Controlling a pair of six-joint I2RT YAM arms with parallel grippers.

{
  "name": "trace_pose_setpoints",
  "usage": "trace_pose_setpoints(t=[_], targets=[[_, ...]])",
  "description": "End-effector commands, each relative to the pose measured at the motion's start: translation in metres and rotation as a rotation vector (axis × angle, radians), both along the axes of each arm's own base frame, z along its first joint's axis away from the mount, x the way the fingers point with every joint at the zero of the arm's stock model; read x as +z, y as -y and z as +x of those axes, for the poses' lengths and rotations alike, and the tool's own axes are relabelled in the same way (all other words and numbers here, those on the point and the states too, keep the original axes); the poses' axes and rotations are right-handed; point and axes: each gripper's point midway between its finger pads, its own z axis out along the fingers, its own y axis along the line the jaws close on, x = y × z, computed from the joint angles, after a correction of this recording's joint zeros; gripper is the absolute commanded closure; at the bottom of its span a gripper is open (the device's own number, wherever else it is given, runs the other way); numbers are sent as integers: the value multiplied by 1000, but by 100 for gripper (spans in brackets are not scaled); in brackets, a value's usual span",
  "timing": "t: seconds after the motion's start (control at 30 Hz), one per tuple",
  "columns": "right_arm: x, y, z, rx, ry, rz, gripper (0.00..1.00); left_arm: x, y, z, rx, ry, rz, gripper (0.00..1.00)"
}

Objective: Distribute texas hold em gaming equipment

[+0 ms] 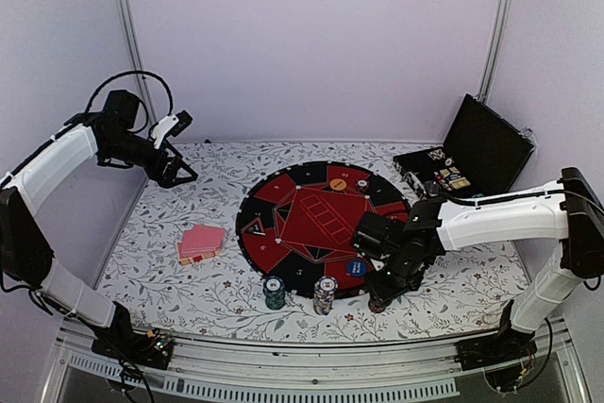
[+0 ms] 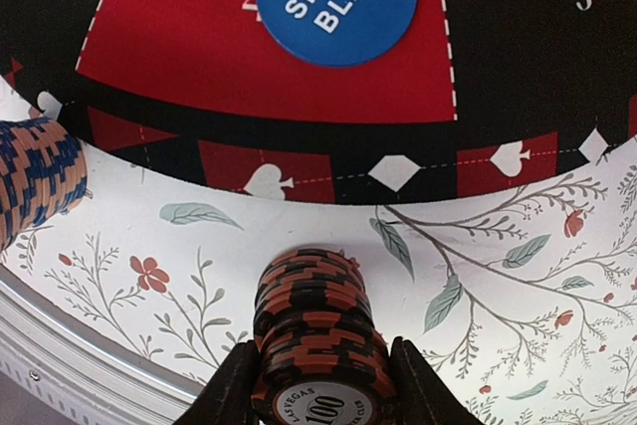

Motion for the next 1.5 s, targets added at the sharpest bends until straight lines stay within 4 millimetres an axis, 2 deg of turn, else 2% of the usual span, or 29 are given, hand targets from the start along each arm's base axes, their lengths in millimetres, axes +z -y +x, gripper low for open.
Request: trace_pose_setpoints(t=[0.0, 0.27, 0.53, 0.77, 1.07, 1.47], targets=[[5, -8, 2, 1, 17, 30, 71, 9, 2, -1, -7, 20, 4, 0], [35, -13, 18, 9, 85, 33, 72, 10, 2, -1, -8, 23, 5, 0], [40, -7, 55, -25, 131, 60, 72, 11, 2, -2, -8, 25, 4, 0], [22, -15, 87, -11, 150, 30, 73, 13, 0, -3, -7, 31, 15, 0], [-14, -5, 91, -22, 108, 3, 73, 8, 0, -4, -12, 26, 26, 0], [-28, 6, 111, -66, 122, -2, 73, 6, 0, -3, -14, 19, 22, 0]])
